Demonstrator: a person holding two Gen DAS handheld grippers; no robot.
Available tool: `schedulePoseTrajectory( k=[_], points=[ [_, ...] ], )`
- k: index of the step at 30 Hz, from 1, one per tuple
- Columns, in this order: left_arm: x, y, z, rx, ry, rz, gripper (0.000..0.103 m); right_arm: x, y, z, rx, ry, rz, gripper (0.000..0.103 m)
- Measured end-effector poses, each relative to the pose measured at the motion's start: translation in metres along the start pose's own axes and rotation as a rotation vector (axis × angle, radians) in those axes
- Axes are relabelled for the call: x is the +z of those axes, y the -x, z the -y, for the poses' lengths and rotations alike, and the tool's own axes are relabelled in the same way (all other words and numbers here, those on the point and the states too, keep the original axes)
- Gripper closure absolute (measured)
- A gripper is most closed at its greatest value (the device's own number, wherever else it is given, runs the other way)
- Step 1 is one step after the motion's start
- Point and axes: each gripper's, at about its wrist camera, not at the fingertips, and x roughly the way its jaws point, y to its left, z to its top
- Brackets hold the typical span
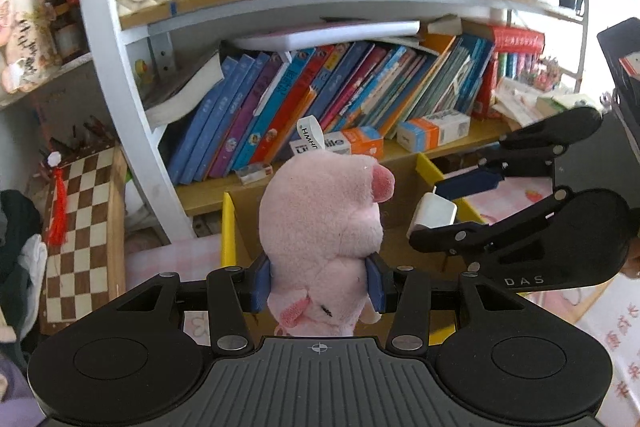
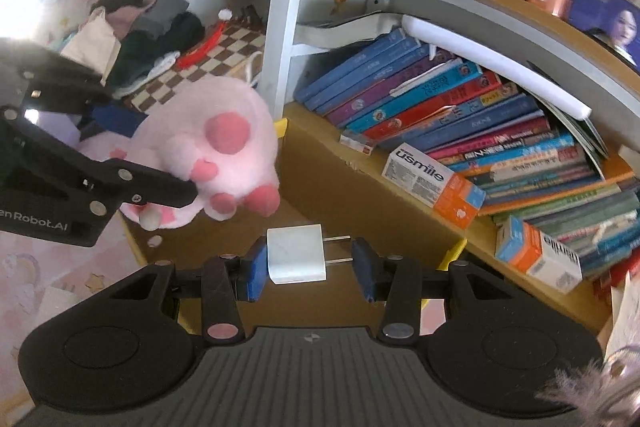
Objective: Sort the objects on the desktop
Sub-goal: 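Lift and carry the pig and charger over the yellow box with both tools, then open the right tool to drop the charger while the left tool releases the pig into the box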
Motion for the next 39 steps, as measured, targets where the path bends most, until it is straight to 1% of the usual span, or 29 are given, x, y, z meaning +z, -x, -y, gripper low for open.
schedulePoseTrajectory(
  k=[7, 13, 18, 21, 26, 31, 34, 39],
  points=[
    [0.007, -0.041, -0.004, 0.011, -0.011, -0.086, 0.058, 0.008, -0.038, 0.010, 0.051, 0.086, -0.051, 0.061],
    [0.007, -0.068, -0.001, 0.015, -0.043, -0.153, 0.057, 0.010, -0.074, 0.011, 0.108, 0.175, -0.149, 0.061],
    [0.004, -0.084, -0.002, 0.021, -0.041, -0.202, 0.057, 0.009, -0.097, 0.007, 0.133, 0.254, -0.236, 0.061],
    [0.003, -0.094, -0.004, 0.025, -0.030, -0.237, 0.057, 0.008, -0.107, 0.004, 0.142, 0.282, -0.277, 0.061],
    [-0.001, -0.103, -0.008, 0.014, 0.015, -0.284, 0.057, 0.001, -0.117, 0.002, 0.166, 0.298, -0.331, 0.061],
    [-0.007, -0.112, -0.008, 0.019, 0.015, -0.320, 0.056, -0.006, -0.125, 0.002, 0.169, 0.308, -0.371, 0.061],
    [-0.008, -0.113, -0.007, 0.032, -0.007, -0.322, 0.056, -0.006, -0.126, 0.003, 0.174, 0.302, -0.377, 0.061],
    [-0.007, -0.114, -0.006, 0.032, -0.022, -0.323, 0.055, -0.007, -0.129, 0.001, 0.181, 0.315, -0.399, 0.061]
  ],
)
